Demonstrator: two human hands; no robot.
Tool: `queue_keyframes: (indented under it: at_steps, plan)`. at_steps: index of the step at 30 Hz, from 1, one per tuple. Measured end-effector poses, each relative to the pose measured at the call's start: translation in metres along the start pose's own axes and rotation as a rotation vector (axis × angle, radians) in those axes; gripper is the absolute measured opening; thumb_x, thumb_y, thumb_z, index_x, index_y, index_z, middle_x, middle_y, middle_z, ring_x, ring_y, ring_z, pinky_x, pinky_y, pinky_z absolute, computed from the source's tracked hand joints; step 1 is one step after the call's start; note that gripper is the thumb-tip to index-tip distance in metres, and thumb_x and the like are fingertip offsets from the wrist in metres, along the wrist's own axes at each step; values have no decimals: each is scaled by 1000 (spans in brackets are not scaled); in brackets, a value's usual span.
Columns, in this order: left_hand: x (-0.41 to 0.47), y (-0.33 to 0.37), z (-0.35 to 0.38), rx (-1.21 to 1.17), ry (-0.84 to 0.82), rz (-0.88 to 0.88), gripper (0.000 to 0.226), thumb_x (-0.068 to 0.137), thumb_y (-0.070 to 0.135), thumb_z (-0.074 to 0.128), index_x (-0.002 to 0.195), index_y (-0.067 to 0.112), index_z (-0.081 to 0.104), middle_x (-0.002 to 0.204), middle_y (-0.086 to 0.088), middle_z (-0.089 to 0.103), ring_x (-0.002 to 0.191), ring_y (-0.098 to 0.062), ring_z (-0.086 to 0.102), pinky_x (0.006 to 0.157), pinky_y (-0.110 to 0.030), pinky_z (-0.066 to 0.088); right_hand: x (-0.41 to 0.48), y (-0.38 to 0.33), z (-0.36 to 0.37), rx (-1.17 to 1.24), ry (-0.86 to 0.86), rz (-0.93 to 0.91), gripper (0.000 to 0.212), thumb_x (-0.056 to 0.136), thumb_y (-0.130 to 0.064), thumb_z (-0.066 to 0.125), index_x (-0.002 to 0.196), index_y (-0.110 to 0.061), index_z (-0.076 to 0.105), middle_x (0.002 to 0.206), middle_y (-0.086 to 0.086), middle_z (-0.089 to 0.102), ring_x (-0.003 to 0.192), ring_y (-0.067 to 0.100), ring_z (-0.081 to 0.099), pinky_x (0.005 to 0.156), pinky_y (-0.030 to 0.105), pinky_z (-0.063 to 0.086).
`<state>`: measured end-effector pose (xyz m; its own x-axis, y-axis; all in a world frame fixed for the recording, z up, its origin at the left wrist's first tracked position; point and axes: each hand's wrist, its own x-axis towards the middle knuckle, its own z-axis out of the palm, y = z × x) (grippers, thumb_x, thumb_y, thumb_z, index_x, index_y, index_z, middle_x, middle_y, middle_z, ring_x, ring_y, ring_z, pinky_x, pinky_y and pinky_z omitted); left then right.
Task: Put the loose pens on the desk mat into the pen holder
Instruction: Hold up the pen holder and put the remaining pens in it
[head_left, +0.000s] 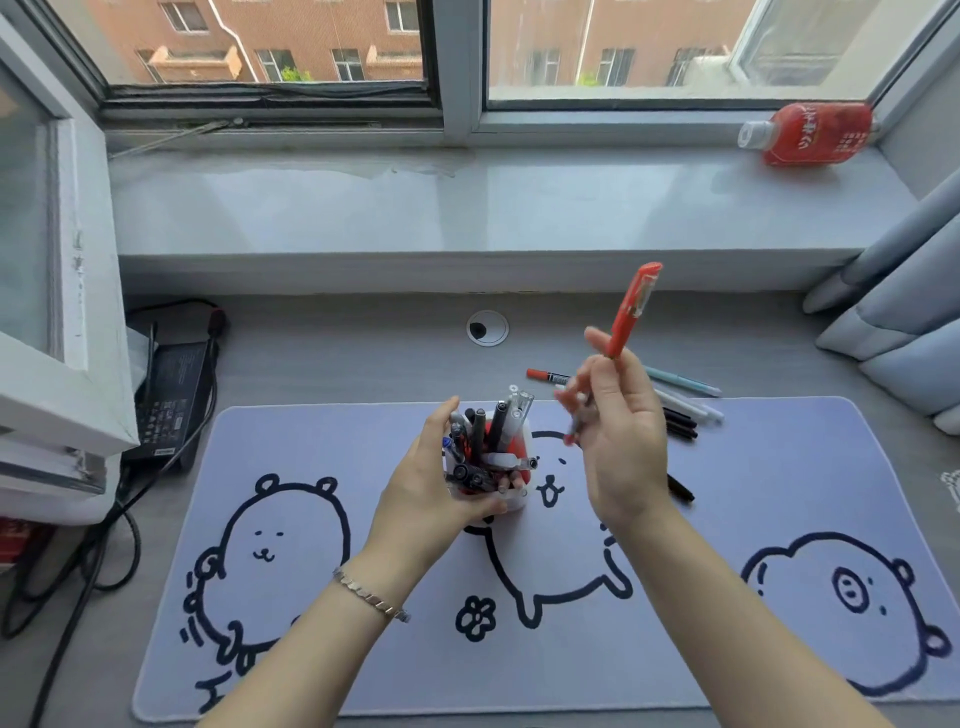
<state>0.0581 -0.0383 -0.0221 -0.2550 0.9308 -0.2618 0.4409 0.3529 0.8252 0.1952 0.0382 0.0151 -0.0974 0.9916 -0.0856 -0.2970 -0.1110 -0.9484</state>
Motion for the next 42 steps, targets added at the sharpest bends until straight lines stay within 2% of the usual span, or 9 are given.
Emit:
queue_keyframes:
  at_steps: [4,10,13,17,21,26,30,37,42]
  plan:
    - [0,-1,1,-6,6,-5,95,59,33,83,134,39,25,115,14,46,106,-8,49,85,-21,37,-5,16,6,-54,-75,-20,29,94,-3,39,102,-28,51,83,-7,68,91,12,64,93,29,50]
    - [1,-2,1,12,12,12,94,61,30,83,135,38,25,116,13,47,107,-8,49,84,-20,38,-18,23,-5,-386,-120,16,28,87,1,51,96,-26,56,100,-9,59,85,2,58,79,15,43]
    - [1,-3,1,8,12,5,95,59,31,83,134,38,26,117,14,47,110,-8,47,87,-22,39,-16,21,-6,-456,-79,-161,49,87,1,53,115,-37,42,108,-6,56,89,7,58,80,19,48]
    - [1,-2,1,4,9,-3,98,57,34,84,135,39,25,118,15,46,110,-7,46,86,-21,38,-13,33,-11,-778,-133,-496,38,88,-11,50,126,-13,48,113,9,65,100,17,63,89,21,50]
    - [2,-3,0,28,10,9,98,58,34,84,135,38,24,117,15,47,110,-8,48,84,-20,37,-23,53,-23,-1220,-211,-655,35,96,-28,37,122,-15,55,135,13,51,129,26,39,104,34,33]
    - [2,-1,-1,43,0,2,98,59,30,84,136,40,24,118,16,44,106,-2,40,85,-20,34,-10,48,-78,-1180,-14,-273,38,88,-22,52,125,-12,50,124,9,54,119,23,42,102,29,30]
    - [2,2,-1,49,0,3,98,58,33,83,136,39,24,118,18,41,107,0,37,86,-20,33,14,59,-128,-1607,20,319,32,89,-25,53,118,-11,52,120,13,54,113,31,44,93,40,36]
    - [2,0,0,33,-3,2,97,58,33,83,135,41,25,117,15,43,109,-8,46,86,-21,37,37,83,-120,-1599,-136,-102,11,74,-1,68,84,2,63,96,18,62,91,38,55,72,43,47]
    - [2,0,0,62,-1,17,98,62,33,81,137,42,19,120,17,42,115,-7,45,87,-19,36,51,86,-116,-1642,-218,-115,14,74,-2,68,86,-2,60,88,15,62,84,36,56,69,42,45]
